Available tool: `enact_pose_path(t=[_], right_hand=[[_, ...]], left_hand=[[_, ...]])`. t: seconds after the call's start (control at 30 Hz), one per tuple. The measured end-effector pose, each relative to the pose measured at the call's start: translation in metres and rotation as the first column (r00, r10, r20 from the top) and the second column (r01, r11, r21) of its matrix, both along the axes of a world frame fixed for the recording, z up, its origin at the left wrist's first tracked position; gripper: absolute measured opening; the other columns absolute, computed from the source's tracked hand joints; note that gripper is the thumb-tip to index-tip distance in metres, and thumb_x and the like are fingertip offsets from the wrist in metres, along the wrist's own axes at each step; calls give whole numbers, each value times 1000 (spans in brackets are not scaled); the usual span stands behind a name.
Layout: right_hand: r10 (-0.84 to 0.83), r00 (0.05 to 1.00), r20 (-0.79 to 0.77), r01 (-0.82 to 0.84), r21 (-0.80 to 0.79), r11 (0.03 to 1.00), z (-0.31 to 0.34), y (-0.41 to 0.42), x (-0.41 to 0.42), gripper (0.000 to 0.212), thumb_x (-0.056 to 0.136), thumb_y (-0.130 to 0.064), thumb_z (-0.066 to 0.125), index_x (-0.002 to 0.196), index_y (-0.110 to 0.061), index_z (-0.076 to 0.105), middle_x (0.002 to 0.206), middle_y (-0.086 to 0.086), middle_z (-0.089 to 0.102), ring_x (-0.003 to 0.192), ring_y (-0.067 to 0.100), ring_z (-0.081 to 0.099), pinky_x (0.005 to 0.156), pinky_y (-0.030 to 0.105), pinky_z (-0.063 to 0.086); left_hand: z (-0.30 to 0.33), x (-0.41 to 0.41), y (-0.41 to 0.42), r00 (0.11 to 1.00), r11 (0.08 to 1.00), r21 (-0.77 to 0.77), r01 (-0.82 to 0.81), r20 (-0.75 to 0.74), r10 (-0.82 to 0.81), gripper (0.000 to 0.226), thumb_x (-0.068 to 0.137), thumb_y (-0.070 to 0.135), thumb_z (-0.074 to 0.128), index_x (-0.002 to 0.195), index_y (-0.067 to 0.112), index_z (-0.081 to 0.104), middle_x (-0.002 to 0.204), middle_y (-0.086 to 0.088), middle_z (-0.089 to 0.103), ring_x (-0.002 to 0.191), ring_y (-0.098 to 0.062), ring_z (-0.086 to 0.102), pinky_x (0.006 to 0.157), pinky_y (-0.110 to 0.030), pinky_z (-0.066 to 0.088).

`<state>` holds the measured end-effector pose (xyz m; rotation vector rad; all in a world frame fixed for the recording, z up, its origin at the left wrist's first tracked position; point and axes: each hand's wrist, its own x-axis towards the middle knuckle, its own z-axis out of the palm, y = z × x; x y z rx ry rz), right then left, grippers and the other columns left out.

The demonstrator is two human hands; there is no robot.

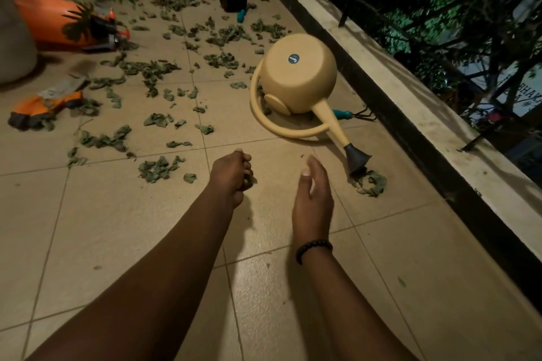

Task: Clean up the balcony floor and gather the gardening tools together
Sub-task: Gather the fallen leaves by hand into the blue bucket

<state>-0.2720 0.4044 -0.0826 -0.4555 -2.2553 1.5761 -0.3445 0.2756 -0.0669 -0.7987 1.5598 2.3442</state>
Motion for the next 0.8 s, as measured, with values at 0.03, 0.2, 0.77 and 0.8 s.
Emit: enact_pose_path(t=[0.03,0.2,0.77,0.8], right_hand=[[-118,984,130,110,70,991,-19,11,5,44,104,-33,40,146,-23,40,151,-5,40,136,12,41,110,28,37],[-121,861,494,-117,424,898,-94,49,23,59,104,-33,37,156,-16,16,164,5,9,150,23,9,120,38,15],[140,976,168,-131,-64,989,-29,11,-6,19,90,-1,62,97,-18,64,86,-2,63,79,9,59,61,10,46],[171,983,66,-164,-91,982,-10,-1,-6,21,87,-1,66,99,-18,64,88,-3,65,81,7,61,65,7,47]], left_hand=[[-3,-2,-7,1000,1000,5,-21,3,21,32,106,20,40,78,11,54,61,-1,42,37,-7,35,37,-14,27],[-10,-4,-32,997,997,-12,-76,-8,75,31,104,17,39,77,12,52,54,1,41,31,-7,30,36,-11,24],[-10,-7,-29,1000,985,170,-16,-11,19,28,104,16,35,80,12,47,63,0,35,36,-6,29,32,-15,22],[-9,-6,-28,1000,987,163,-19,-6,20,28,104,15,35,79,12,47,65,-1,35,36,-6,31,32,-15,22]])
